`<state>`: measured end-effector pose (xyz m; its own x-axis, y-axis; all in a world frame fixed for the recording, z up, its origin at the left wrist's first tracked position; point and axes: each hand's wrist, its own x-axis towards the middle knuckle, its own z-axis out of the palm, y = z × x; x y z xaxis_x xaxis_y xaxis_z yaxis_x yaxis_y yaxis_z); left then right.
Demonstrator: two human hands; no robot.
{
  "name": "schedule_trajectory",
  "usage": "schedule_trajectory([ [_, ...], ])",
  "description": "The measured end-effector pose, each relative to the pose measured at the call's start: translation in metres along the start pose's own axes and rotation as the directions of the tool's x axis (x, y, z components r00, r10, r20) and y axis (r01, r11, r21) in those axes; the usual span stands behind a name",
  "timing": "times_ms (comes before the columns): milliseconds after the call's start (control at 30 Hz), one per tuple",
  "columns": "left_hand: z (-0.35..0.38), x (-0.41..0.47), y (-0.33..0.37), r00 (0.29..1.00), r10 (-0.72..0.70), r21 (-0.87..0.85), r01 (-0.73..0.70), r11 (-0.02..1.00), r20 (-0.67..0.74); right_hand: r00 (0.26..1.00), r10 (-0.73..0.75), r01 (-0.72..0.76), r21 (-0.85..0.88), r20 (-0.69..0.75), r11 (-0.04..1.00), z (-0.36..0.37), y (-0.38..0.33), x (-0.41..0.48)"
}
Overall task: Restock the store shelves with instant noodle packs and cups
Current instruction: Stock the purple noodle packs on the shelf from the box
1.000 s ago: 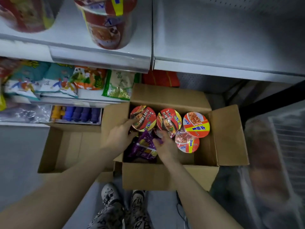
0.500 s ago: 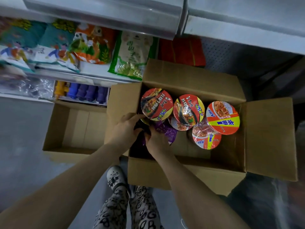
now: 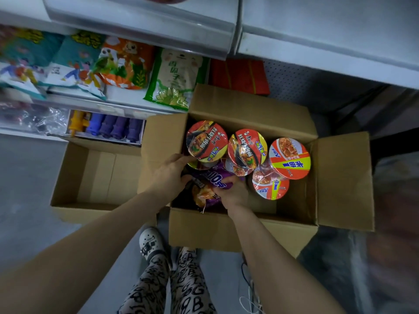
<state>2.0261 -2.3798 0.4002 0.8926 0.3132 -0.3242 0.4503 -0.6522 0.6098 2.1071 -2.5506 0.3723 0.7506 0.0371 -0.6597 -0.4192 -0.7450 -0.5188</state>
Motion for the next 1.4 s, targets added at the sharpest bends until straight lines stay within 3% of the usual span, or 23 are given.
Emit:
schedule_trajectory([
  [167,-0.015,-0.012,0.024,1.000,0.006,-0.066,-0.004,0.998,0.026,0.997,-0.059,0.047,0.207,0.056,0.977,-0.038,-0.012,-0.035],
  [467,-0.053,-0.028,0.049,0.993,0.039,-0.154,-0.021,0.988,0.113,0.925,-0.245,0.114,0.404,0.289,0.908,-0.112,-0.037,-0.093],
  [600,-0.072,-0.039,0.052,0.977,0.048,-0.389,0.038,0.920,0.210,0.898,-0.285,0.105,0.466,0.335,0.879,-0.120,-0.049,-0.097],
  [833,-0.087,-0.048,0.036,0.966,0.138,-0.632,0.032,0.774,0.217,0.909,-0.294,0.145,0.436,0.296,0.888,-0.108,-0.066,-0.099],
  [1033,-0.080,-0.046,0.019,0.993,0.037,-0.730,0.056,0.681,0.110,0.926,-0.333,0.206,0.503,0.176,0.840,-0.085,-0.076,-0.094],
  [1167,-0.075,-0.039,0.011,0.997,-0.065,-0.696,0.018,0.718,-0.041,0.955,-0.291,0.231,0.492,0.048,0.840,-0.077,-0.070,-0.079],
  [1400,-0.056,-0.028,-0.004,0.977,-0.156,-0.644,0.025,0.764,-0.147,0.993,-0.100,0.081,0.248,0.066,0.965,-0.052,-0.019,-0.046],
])
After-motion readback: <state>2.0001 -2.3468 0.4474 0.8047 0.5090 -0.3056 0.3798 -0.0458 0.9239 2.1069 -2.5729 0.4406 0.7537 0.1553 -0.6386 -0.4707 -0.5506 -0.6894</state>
